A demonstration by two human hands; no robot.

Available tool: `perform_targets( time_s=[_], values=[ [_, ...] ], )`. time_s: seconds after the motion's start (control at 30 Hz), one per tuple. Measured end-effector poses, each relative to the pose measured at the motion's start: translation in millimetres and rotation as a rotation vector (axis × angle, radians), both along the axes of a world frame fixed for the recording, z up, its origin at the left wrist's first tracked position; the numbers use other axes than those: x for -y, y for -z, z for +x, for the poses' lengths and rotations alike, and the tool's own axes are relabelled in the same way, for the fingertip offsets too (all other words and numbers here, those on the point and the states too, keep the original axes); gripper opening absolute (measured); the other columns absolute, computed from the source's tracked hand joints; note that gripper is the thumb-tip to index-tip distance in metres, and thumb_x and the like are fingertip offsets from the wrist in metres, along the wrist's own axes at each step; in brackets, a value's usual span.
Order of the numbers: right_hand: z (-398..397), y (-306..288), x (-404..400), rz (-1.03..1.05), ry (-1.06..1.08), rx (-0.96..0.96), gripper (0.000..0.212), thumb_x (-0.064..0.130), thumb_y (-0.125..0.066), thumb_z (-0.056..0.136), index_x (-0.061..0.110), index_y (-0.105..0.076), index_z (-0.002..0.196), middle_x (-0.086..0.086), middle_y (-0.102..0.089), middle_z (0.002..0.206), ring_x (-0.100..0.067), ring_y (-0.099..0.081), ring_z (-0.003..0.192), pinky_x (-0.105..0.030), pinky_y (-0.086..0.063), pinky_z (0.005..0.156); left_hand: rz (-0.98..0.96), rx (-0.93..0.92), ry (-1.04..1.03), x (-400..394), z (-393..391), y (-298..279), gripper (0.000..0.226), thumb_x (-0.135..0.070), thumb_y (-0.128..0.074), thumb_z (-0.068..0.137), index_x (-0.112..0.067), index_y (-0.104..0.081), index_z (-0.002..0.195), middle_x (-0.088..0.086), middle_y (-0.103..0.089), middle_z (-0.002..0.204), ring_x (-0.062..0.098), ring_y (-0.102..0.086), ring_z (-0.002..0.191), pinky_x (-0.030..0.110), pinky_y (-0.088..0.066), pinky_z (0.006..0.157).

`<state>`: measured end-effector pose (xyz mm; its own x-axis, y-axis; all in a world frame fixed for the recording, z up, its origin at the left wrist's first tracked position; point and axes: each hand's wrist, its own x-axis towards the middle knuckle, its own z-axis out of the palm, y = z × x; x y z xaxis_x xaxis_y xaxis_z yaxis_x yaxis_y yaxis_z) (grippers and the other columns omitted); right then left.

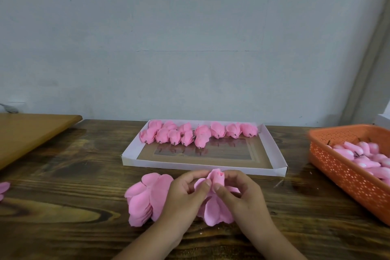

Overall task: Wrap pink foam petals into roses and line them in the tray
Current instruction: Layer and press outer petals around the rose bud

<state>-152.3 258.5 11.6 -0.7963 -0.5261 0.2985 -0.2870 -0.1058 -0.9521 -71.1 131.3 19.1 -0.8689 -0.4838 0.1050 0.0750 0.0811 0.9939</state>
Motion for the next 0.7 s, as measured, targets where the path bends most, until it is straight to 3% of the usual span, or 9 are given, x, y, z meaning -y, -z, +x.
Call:
perform_targets(
  time_s=[0.1, 0.23, 0.33, 0.47, 0.6, 0.7],
  values=[
    [1, -1, 1, -0.017, 0.051, 0.0, 0.019, 0.013, -0.074, 0.086, 0.028, -0.068, 0.097, 0.008, -0.076, 0.09, -0.008, -0.073, 0.082, -0.018, -0.055, 0.069, 0.028, 0.008, 0.021, 0, -1, 1, 0.019, -0.012, -0.062, 0.099, -0.021, -0.073, 0.113, 0.002, -0.08, 0.099, 0.019, -0.077, 0.093, 0.029, -0.06, 0.063],
    [-3, -1, 0, -0.045, 0.074, 0.046, 0.031, 0.004, -0.078, 0.081, 0.026, -0.066, 0.101, 0.009, -0.077, 0.09, -0.007, -0.072, 0.082, -0.015, -0.054, 0.07, 0.08, 0.008, 0.043, 2, -3, 4, 0.029, -0.005, -0.062, 0.097, -0.023, -0.068, 0.119, -0.001, -0.079, 0.106, 0.017, -0.075, 0.099, 0.026, -0.059, 0.069],
    [-6, -1, -1, -0.062, 0.089, 0.055, 0.024, -0.001, -0.077, 0.08, 0.019, -0.072, 0.093, 0.006, -0.077, 0.086, -0.008, -0.072, 0.08, -0.015, -0.053, 0.07, 0.119, 0.009, 0.084, 4, -4, 7, 0.039, -0.01, -0.068, 0.088, -0.03, -0.068, 0.121, 0.003, -0.077, 0.114, 0.024, -0.073, 0.107, 0.038, -0.059, 0.085],
    [-9, 1, -3, -0.074, 0.107, 0.069, 0.018, 0.001, -0.078, 0.08, 0.015, -0.073, 0.09, 0.003, -0.077, 0.086, -0.01, -0.072, 0.079, -0.019, -0.055, 0.069, 0.172, 0.036, 0.097, 5, -6, 11, 0.051, -0.015, -0.069, 0.073, -0.044, -0.069, 0.116, 0.007, -0.074, 0.117, 0.027, -0.071, 0.109, 0.048, -0.058, 0.093],
    [-10, 3, -3, -0.069, 0.076, 0.05, 0.024, -0.001, -0.074, 0.083, 0.018, -0.074, 0.097, 0.004, -0.077, 0.091, -0.011, -0.072, 0.084, -0.021, -0.056, 0.071, 0.12, 0.083, -0.05, 7, -9, 14, 0.04, -0.01, -0.064, 0.092, -0.042, -0.069, 0.115, 0.0, -0.077, 0.107, 0.017, -0.074, 0.101, 0.041, -0.061, 0.088],
    [-9, 4, -3, -0.063, 0.043, 0.04, 0.025, -0.002, -0.072, 0.084, 0.021, -0.076, 0.095, 0.003, -0.078, 0.091, -0.012, -0.072, 0.085, -0.018, -0.054, 0.07, 0.149, 0.072, -0.109, 9, -10, 13, 0.031, -0.008, -0.063, 0.096, -0.033, -0.068, 0.114, 0.005, -0.078, 0.101, 0.022, -0.076, 0.095, 0.041, -0.062, 0.083]
  ],
)
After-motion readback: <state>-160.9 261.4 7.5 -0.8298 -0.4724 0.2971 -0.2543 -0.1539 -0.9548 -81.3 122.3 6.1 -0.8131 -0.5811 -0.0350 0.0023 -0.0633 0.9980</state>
